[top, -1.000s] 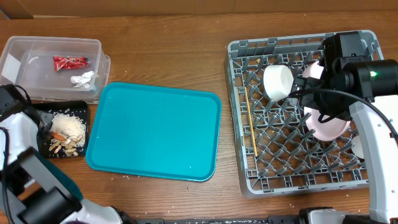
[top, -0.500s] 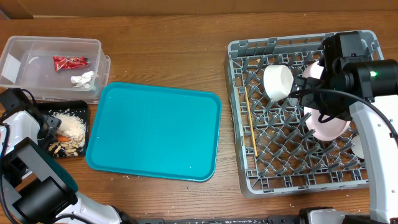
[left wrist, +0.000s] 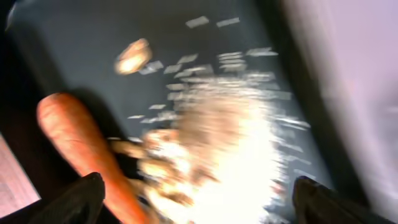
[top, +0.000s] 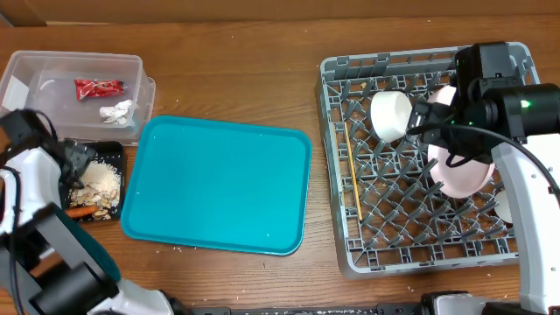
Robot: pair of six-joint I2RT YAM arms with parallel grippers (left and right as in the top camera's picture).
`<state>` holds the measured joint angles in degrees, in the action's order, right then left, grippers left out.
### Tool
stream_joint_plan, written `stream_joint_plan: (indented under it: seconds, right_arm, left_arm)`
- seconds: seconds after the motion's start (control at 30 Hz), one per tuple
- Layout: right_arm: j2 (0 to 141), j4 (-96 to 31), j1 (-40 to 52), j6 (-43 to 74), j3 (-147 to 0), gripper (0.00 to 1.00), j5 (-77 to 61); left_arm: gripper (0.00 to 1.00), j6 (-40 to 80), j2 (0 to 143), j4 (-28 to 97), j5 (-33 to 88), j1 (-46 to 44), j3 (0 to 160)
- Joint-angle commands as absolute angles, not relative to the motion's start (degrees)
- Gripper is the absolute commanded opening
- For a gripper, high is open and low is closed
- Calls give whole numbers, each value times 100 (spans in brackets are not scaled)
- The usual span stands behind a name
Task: Sort waste into correct bins and load items into the dishwasher
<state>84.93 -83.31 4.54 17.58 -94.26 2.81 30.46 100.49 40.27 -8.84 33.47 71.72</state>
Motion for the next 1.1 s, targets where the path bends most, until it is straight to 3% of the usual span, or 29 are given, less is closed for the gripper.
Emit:
stream_joint_plan:
  seconds: [0.0,0.17,0.3,0.67,0.87,1.07]
  right_arm:
    - [8495,-7902,454,1883,-9421,100,-215]
    - [8565,-6919,454,943,-9421,100,-1671]
    - [8833,-6667,454,403,-9426,100,-1938]
    - [9384,-8095,447,469,-9426,100,-1212]
    - [9194,-8785,447,443,-9413,100,-1201]
    - [8333,-8635,454,467,-9201,100,-1201]
  left_arm:
    - [100,2285,9332,4025,16,2871,7491]
    - [100,1549,9041,4318,1079,1986,7758]
    - [100,1146,9074,5872,1702,1210,8289]
    - [100,467,9072,9330,1444,659,9048]
    - [100,469,8635,9596,1120,659,8899]
    - [100,467,7026,8748,1199,628,8285]
